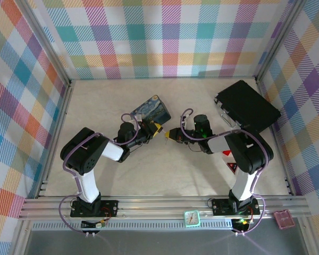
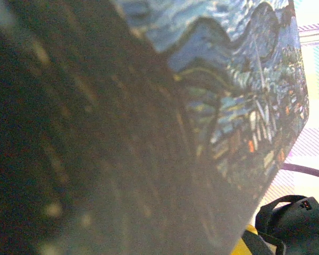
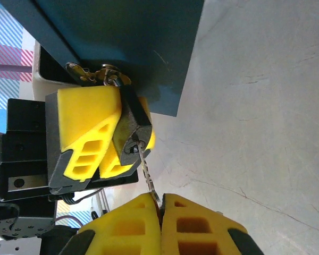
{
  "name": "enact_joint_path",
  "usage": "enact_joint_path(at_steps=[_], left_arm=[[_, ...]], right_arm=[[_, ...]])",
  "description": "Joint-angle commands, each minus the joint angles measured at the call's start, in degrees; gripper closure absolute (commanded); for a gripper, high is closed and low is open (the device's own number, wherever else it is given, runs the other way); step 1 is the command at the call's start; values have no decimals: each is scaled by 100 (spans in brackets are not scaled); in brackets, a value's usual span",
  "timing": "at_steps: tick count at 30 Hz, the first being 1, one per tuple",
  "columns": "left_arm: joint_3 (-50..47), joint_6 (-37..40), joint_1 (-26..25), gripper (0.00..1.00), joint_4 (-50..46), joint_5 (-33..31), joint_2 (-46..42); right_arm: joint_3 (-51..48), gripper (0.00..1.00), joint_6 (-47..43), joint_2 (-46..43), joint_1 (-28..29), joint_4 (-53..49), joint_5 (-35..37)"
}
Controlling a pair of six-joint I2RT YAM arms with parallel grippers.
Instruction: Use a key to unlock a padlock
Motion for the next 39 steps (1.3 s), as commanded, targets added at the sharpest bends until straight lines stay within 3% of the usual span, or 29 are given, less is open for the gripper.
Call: enact_joint_path(at_steps=[1,19,32,39], left_arm=[[-74,-57,28,100,435,170,-20],[-11,-96,-31,100,495,218,76],[-30,-176,-58,100,683,117,253],[-1,-242,-83,100,717,170,215]], right_arm=[[140,100,96,90,11,308,-163],[268,100,267,254,64,694,-289],[43,100,140,-154,64,400,-201],[128,100,140,74,61,470,-184]])
